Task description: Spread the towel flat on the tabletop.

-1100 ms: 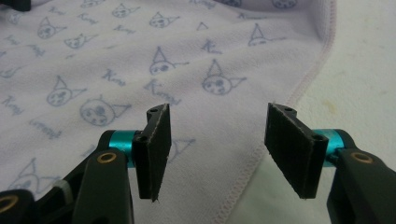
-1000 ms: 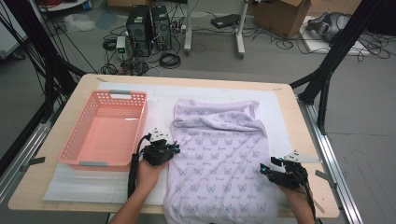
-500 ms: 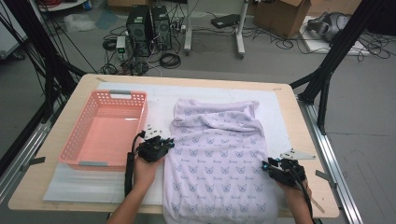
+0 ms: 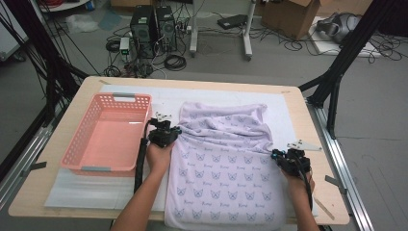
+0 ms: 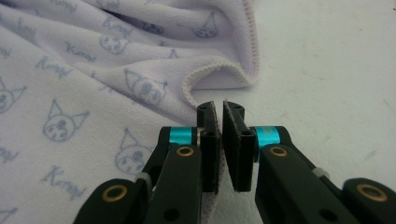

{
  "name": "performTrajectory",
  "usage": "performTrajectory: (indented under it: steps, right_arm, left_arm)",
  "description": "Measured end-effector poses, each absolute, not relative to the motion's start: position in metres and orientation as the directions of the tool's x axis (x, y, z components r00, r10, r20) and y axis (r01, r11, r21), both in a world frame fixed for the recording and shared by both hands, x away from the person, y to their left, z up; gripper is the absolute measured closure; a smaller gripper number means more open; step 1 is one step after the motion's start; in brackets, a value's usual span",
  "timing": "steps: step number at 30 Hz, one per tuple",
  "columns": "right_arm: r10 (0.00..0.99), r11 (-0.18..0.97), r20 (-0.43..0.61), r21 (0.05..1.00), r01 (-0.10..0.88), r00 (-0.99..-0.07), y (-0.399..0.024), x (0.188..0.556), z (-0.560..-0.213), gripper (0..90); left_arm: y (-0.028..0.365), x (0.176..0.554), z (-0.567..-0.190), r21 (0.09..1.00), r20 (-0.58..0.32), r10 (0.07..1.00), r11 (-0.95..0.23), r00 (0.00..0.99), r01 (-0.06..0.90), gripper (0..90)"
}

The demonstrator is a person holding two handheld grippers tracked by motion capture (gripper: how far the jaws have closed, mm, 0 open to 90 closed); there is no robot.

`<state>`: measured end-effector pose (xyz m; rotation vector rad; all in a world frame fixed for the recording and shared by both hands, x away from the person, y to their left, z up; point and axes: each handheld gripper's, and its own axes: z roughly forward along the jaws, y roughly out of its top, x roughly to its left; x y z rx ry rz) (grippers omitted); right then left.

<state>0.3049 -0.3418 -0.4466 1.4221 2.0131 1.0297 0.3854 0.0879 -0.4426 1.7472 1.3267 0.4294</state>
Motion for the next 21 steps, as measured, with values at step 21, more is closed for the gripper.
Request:
performTrajectory:
  steps: [21]
  right_arm:
    - [0.874,0.221,0.095,0.797,0.563,-0.476,-0.361,0.229,-0.446,53.4]
  left_arm:
    - [0.113,0.259,-0.452,0.777,-0.264,0.801,-0.154,0.537,0.611,41.8]
